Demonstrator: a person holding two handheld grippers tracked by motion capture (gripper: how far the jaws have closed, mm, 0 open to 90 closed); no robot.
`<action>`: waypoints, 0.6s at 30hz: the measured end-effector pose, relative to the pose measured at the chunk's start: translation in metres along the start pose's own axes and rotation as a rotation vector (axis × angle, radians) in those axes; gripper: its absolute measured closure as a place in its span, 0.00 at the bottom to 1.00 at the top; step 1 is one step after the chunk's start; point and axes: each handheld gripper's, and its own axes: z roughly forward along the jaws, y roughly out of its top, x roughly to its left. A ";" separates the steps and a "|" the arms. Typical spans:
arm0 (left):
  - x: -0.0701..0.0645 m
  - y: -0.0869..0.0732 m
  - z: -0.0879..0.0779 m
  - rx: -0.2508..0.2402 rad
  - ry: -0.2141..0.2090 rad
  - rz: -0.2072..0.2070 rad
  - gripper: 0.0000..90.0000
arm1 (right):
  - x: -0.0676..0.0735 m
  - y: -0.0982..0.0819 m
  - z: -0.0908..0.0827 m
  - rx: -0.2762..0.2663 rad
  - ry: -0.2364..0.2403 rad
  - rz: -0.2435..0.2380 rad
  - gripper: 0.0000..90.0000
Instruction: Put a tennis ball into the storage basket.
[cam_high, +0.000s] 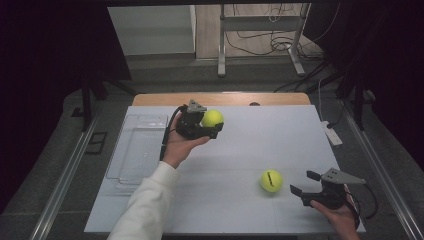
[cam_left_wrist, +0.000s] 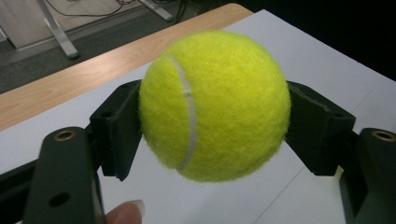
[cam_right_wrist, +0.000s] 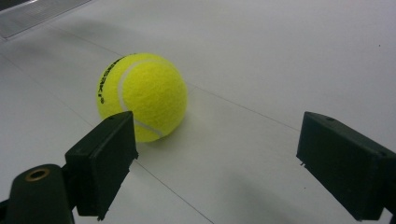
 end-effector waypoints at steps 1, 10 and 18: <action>0.000 0.000 0.000 0.000 0.001 -0.002 0.30 | 0.000 0.000 0.000 0.000 0.000 0.000 0.13; 0.006 -0.001 -0.003 -0.001 0.013 -0.009 0.30 | 0.000 0.000 0.000 0.001 0.000 0.000 0.13; 0.013 -0.003 -0.008 0.001 0.036 -0.019 0.30 | 0.000 0.000 0.000 0.000 0.001 0.001 0.13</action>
